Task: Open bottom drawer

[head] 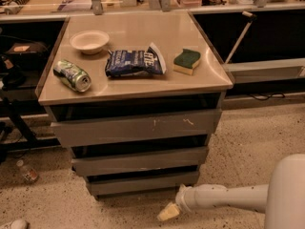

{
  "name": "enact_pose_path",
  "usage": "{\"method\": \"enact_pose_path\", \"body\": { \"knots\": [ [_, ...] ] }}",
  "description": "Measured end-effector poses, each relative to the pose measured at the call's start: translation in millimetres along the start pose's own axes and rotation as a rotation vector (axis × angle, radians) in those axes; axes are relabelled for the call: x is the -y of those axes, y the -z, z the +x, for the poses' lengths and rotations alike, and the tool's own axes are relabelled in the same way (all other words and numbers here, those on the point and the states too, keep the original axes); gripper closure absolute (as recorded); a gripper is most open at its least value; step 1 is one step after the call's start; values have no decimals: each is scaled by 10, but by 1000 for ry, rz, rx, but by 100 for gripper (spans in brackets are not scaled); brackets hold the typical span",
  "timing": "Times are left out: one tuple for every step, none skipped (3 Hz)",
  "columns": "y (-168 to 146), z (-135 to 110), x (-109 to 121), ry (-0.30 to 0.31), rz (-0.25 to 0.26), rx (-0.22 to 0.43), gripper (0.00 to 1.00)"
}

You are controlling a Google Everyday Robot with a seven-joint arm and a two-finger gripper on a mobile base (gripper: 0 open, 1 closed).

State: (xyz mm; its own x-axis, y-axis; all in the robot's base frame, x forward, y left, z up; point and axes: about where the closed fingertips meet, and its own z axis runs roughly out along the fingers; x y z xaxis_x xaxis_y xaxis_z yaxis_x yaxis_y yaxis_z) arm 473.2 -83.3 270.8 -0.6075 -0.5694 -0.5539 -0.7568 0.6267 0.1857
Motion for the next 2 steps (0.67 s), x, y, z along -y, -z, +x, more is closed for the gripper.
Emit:
{"method": "enact_pose_path", "body": {
  "knots": [
    [-197, -110, 140, 27, -11, 13, 0],
    [-343, -213, 247, 52, -22, 20, 0]
  ]
}}
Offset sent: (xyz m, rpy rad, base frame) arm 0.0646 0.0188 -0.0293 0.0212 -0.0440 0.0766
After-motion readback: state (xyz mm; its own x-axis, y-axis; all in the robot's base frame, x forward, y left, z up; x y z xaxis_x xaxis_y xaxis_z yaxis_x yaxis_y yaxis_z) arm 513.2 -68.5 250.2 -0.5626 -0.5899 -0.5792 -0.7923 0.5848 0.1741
